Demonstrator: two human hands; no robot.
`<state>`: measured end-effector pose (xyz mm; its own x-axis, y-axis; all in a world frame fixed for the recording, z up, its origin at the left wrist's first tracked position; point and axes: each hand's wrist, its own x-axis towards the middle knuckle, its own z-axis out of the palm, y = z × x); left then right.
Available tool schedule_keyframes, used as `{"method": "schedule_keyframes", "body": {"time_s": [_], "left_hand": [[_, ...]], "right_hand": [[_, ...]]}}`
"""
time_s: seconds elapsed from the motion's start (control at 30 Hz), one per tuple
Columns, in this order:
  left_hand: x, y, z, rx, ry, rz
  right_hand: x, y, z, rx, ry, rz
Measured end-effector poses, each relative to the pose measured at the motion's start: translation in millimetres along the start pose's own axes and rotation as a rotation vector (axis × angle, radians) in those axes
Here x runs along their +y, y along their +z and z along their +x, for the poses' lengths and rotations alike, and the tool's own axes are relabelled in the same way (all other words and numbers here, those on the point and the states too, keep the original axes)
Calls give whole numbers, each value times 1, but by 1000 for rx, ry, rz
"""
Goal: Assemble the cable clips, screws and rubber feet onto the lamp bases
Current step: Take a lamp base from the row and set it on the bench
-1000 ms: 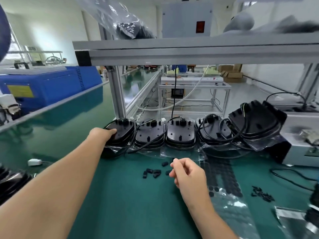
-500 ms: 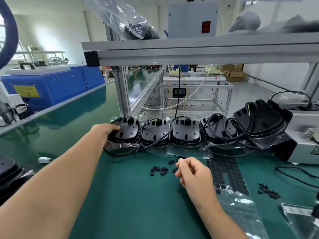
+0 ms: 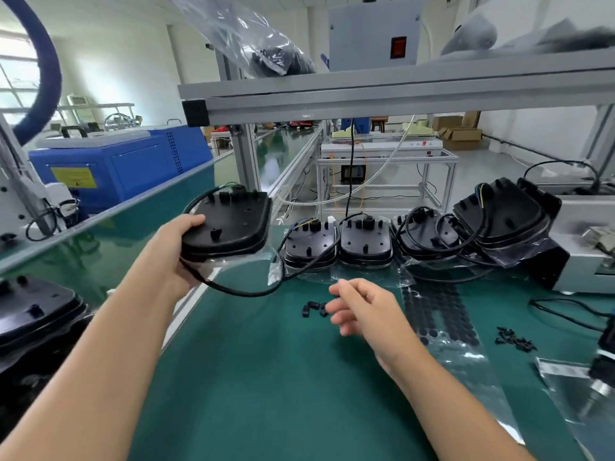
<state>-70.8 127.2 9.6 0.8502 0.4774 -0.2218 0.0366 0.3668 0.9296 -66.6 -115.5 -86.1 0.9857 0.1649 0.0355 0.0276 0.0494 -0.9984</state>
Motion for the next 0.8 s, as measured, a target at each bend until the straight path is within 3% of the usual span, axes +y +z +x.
{"method": "schedule_keyframes", "body": {"time_s": [0.17,0.3,0.47,0.6,0.8], "left_hand": [[-54,11,-65,-144,66,67],[-98,15,-93,-275,59,228],[-119,6,-96,-463,-19,533],[-119,1,-94,-563,150,780],[-117,1,-65,-420,92,680]], "right_hand": [[-27,1,-23,-228,160,182],[-23,-16,-43,-86,164,-53],[-8,-47,-67,-32,246,-112],[-4,-64,-81,8,277,-188],[-1,-77,-92,-38,270,-243]]}}
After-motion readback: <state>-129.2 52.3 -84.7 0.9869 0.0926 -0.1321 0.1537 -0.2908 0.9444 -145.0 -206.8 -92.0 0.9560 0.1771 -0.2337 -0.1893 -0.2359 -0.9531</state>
